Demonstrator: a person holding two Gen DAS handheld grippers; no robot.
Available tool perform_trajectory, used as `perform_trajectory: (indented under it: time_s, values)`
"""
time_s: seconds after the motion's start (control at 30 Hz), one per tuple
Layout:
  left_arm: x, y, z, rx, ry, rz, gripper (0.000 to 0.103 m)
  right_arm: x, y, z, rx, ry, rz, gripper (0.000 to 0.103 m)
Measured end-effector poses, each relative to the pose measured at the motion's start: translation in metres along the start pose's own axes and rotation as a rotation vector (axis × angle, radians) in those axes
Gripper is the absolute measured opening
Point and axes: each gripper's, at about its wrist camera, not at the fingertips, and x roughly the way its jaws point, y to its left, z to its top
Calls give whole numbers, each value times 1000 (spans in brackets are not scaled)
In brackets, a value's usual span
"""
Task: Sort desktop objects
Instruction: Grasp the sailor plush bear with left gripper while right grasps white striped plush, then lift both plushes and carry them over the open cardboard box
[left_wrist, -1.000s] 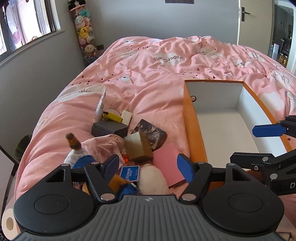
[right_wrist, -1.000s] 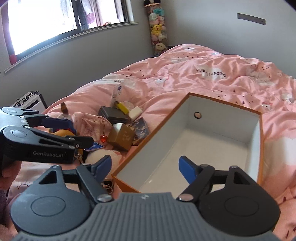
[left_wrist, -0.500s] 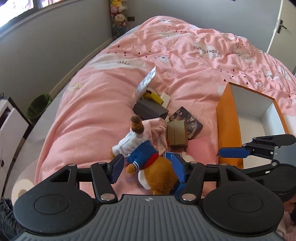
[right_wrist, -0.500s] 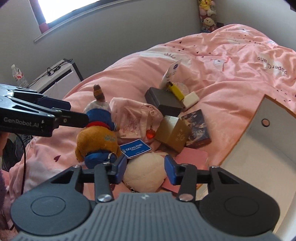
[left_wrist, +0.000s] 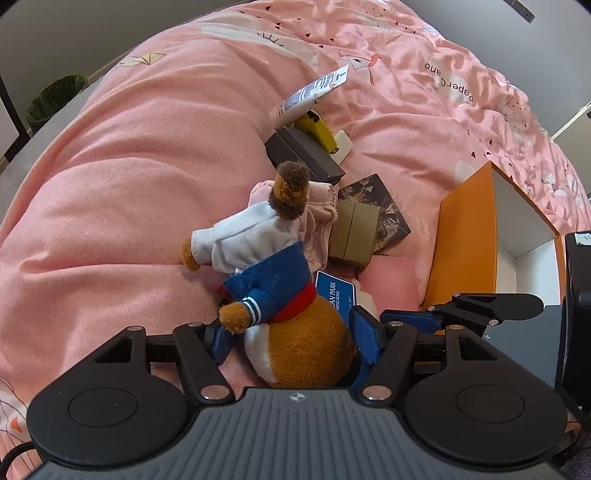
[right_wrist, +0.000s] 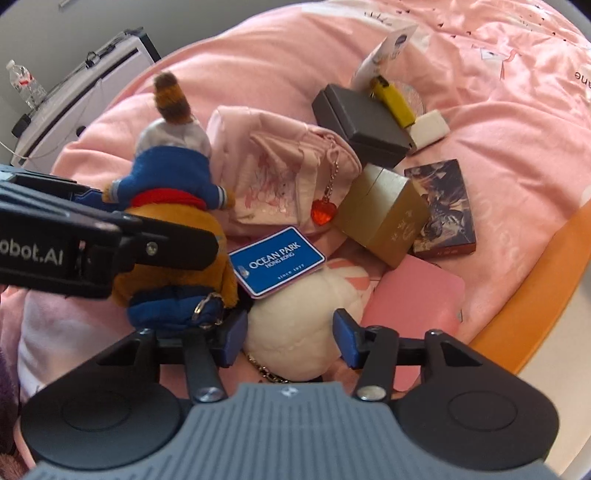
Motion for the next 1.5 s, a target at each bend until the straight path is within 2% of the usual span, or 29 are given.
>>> perform_trajectory:
  time_s: [0.03, 0.07, 0.27, 0.37, 0.47, 0.53, 0.73, 0.87, 1.07, 1.2, 1.5]
  values:
    - [3, 1, 0, -1, 7, 1, 74, 4, 0, 2, 1, 11, -1, 63]
    - [5, 3, 0, -5, 12, 1, 68, 7, -1, 3, 5, 21, -3, 67]
    - [0, 11, 0, 2, 1, 0, 61, 23, -4, 6, 30, 49, -12, 81]
    - [-9, 13, 1, 16, -20, -1, 60, 30, -3, 5, 62, 53, -7, 86]
    - [-15, 14, 3, 34, -39, 9, 60, 37, -1, 2, 103, 41, -7, 85]
    - [-17, 14, 6, 36, -41, 8, 60, 38, -1, -4, 130, 9, -11, 84]
    - [-32, -1, 11, 90, -90, 51, 60, 17, 6, -23, 138, -99, -48, 69]
    - [-47, -9, 10, 104, -134, 57, 60, -7, 9, -33, 129, -192, -81, 66]
    - [-68, -19, 7, 141, -198, 78, 60, -48, 2, -50, 160, -333, -42, 65]
    - [-80, -26, 7, 163, -241, 79, 60, -70, -4, -54, 171, -439, -53, 65]
    - [-91, -66, 3, 272, -287, 2, 60, -131, -30, -75, 245, -598, -89, 65]
